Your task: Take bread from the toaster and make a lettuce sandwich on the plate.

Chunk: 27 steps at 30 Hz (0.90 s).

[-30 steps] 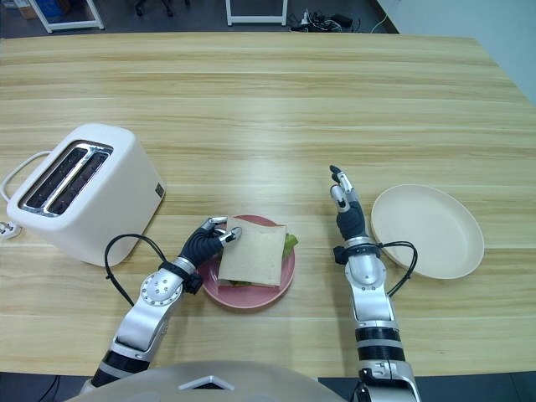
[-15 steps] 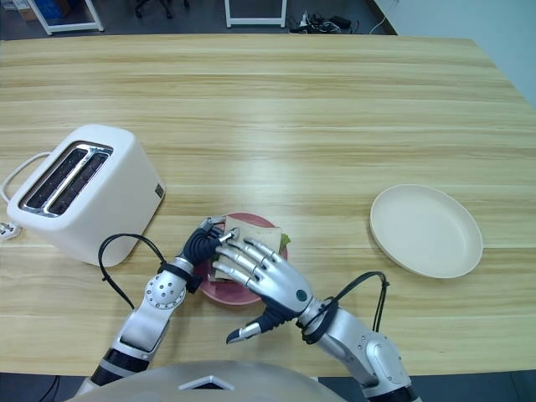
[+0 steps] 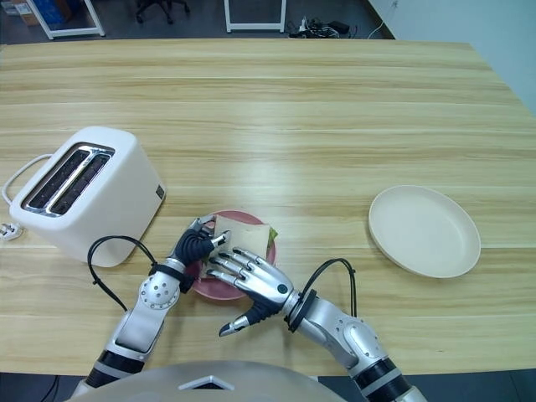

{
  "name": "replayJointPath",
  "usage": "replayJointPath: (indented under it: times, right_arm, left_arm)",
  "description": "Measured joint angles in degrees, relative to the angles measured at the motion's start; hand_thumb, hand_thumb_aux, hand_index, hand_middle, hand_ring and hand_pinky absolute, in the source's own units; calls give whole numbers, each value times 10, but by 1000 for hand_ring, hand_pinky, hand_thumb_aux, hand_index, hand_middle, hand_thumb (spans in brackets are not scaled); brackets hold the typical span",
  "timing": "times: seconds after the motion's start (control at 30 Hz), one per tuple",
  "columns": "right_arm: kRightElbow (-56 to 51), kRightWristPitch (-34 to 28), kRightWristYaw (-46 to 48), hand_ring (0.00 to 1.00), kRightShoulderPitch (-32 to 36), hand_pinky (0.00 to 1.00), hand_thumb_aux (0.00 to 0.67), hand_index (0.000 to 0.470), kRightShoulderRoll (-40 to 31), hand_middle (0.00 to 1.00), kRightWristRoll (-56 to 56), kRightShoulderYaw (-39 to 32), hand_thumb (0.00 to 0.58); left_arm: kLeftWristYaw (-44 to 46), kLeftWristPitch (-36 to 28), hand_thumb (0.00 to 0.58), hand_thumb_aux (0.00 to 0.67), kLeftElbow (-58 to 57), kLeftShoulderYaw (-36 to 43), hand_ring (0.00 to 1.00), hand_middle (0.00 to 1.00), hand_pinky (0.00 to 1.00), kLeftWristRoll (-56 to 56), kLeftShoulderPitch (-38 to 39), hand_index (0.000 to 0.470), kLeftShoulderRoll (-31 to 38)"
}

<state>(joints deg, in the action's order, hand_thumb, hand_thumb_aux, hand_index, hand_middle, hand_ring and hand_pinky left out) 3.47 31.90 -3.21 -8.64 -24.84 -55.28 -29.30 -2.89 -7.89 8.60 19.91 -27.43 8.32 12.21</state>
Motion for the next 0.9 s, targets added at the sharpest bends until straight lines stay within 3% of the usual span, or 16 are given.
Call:
replayJointPath:
  times: [0.17,0.3,0.47,0.67,0.9]
  right_arm:
    - [-19,0,43,0,9,0,0,0,2,0,92,-8,0]
    - [-27,-1,58,0,19,0,0,0,2,0,124,-17,0]
    - [-31,-1,58,0,20,0,0,0,0,0,130,-18,0]
    - [-30,-1,58,0,20,0,0,0,-29,0,150,0,0]
    - [21,29,100,0,-34,0,0,0,-69,0,295,40,0]
  left_arm:
    - [-187,15,0,0,43,-4,0,0,0,-245,-19,0,59]
    - [-280,17,0,0,101,-39,0,0,0,-329,-23,0,73]
    - [-279,69,0,0,119,-71,0,0,0,-252,0,0,70]
    - [-242,98,0,0,57,-83,0,0,0,-163,30,0,55]
    - [-196,124,0,0,-19,-77,0,0,0,-97,31,0,32]
